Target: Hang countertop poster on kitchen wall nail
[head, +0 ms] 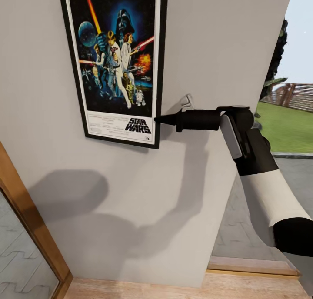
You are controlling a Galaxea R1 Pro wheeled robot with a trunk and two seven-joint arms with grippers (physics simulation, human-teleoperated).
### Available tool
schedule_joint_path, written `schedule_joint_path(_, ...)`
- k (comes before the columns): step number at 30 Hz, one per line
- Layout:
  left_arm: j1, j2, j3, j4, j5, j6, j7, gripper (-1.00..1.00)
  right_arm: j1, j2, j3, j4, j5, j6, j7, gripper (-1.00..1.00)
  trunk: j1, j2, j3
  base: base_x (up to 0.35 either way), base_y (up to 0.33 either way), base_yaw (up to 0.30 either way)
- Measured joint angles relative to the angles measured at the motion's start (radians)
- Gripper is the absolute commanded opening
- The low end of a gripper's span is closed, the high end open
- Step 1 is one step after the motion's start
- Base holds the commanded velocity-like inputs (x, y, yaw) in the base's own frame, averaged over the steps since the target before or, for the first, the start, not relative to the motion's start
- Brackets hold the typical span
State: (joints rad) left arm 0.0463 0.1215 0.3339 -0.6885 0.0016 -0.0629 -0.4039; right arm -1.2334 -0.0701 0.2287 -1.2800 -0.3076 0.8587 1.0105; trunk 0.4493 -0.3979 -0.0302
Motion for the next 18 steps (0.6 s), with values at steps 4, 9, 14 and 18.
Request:
schedule_joint_path(4, 0.000, -0.001, 0.005, 0.000, 0.000, -0.006, 0.000, 1.00, 0.001, 0.000, 0.004, 0.000, -0.002, 0.001, 0.000, -1.00, 0.000, 0.000, 0.000, 0.000, 0.000, 0.000)
schedule_joint_path(9, 0.000, -0.001, 0.007, 0.000, 0.000, -0.008, 0.000, 1.00, 0.004, 0.000, 0.005, 0.001, -0.003, 0.001, 0.001, -1.00, 0.000, 0.000, 0.000, 0.000, 0.000, 0.000)
schedule_joint_path(14, 0.000, -0.002, 0.007, 0.000, 0.000, -0.008, 0.000, 1.00, 0.025, 0.000, 0.005, 0.000, -0.003, -0.001, 0.002, -1.00, 0.000, 0.000, 0.000, 0.000, 0.000, 0.000)
schedule_joint_path(18, 0.000, -0.002, 0.007, 0.000, 0.000, -0.008, 0.000, 1.00, 0.040, 0.000, 0.005, -0.001, -0.007, -0.001, 0.002, -1.00, 0.000, 0.000, 0.000, 0.000, 0.000, 0.000)
